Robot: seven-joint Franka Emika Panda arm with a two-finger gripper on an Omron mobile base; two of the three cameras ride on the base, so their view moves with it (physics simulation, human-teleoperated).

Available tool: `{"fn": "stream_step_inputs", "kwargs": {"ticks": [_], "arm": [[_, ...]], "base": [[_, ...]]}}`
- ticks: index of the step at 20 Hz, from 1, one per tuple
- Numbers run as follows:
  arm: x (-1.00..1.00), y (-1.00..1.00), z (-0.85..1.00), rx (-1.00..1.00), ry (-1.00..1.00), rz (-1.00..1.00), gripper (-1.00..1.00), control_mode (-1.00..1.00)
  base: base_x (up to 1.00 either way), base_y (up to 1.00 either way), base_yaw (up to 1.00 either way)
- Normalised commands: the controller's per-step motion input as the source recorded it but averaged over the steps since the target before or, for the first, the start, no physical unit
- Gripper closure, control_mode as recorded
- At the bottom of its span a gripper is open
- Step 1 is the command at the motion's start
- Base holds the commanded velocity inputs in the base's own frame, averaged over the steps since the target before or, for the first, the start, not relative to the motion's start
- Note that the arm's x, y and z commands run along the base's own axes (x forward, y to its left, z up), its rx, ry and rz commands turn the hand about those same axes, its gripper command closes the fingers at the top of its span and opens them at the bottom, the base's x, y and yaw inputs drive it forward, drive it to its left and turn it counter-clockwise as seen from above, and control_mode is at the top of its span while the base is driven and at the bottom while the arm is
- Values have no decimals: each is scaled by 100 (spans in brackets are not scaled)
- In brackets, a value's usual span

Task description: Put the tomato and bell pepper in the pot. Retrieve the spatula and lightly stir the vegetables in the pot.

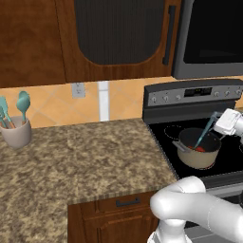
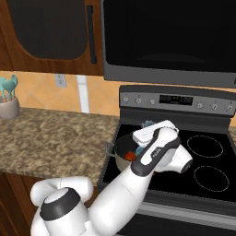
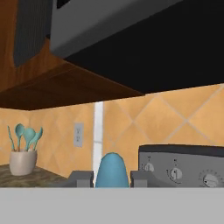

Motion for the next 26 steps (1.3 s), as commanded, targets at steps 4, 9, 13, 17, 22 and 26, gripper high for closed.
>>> {"fn": "stream_step_inputs", "kwargs": {"ticks": [4, 9, 13, 17, 22, 26], "arm": [[-2, -27, 0, 0, 0, 0, 100, -100], [-22, -27, 0, 0, 2, -3, 100, -100], [-17, -8, 0, 0, 0, -2, 100, -100], [-24, 0, 0, 0, 1, 0, 100, -100], [-27, 9, 1, 0, 13, 0, 100, -100], [-3, 41, 0, 0, 18, 0, 100, -100]], "base": [[0, 0, 0], [0, 0, 0], [0, 0, 0], [0, 0, 0], [0, 0, 0], [0, 0, 0]]}}
